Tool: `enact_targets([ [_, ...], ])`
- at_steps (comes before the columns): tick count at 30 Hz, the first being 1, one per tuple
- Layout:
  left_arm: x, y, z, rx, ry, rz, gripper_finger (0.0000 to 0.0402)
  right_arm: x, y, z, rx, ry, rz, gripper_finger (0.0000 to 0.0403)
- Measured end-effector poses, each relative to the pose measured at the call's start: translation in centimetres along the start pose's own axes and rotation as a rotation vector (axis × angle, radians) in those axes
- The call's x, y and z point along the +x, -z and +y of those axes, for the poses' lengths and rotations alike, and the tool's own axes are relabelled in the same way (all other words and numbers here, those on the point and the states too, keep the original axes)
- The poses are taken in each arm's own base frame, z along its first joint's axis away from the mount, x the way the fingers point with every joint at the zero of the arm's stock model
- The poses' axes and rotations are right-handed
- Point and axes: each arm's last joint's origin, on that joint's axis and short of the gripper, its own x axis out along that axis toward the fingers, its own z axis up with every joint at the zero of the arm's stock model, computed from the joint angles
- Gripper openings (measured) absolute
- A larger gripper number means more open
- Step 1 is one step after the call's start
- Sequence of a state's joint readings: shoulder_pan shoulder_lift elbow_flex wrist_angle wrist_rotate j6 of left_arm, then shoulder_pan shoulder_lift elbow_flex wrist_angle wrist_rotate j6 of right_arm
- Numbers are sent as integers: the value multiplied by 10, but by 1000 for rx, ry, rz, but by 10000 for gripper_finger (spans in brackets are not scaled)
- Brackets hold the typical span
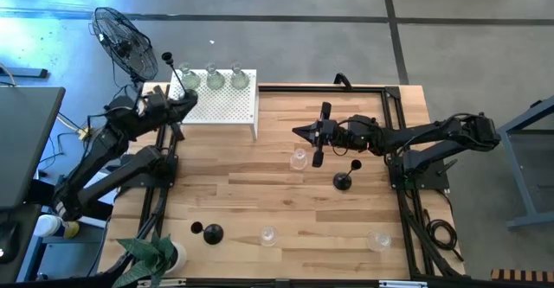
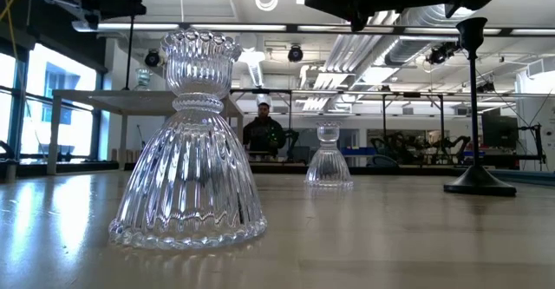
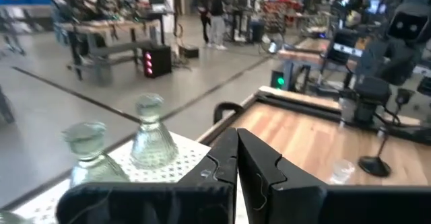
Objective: Pick & Place candle stick holders
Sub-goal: Put the bottom black candle holder on the shelf aligned with the other black candle holder
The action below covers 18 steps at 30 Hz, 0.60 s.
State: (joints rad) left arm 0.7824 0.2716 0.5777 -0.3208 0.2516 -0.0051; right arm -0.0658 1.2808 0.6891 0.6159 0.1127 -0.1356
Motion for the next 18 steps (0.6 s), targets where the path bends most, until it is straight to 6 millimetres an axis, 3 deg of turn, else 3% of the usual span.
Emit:
enact_targets([
  [6,37,4,-9,24,94,86,1,0,0,0,0,0,-2,1],
  [11,62,14,-35,114,153,163,1,0,0,0,0,0,-2,1],
  [14,61,20,-52,164,194,222,1,0,0,0,-1,-10,1,1],
  [18,45,18,-67,140,274,367,1,0,1,1,-2,-22,11,1],
])
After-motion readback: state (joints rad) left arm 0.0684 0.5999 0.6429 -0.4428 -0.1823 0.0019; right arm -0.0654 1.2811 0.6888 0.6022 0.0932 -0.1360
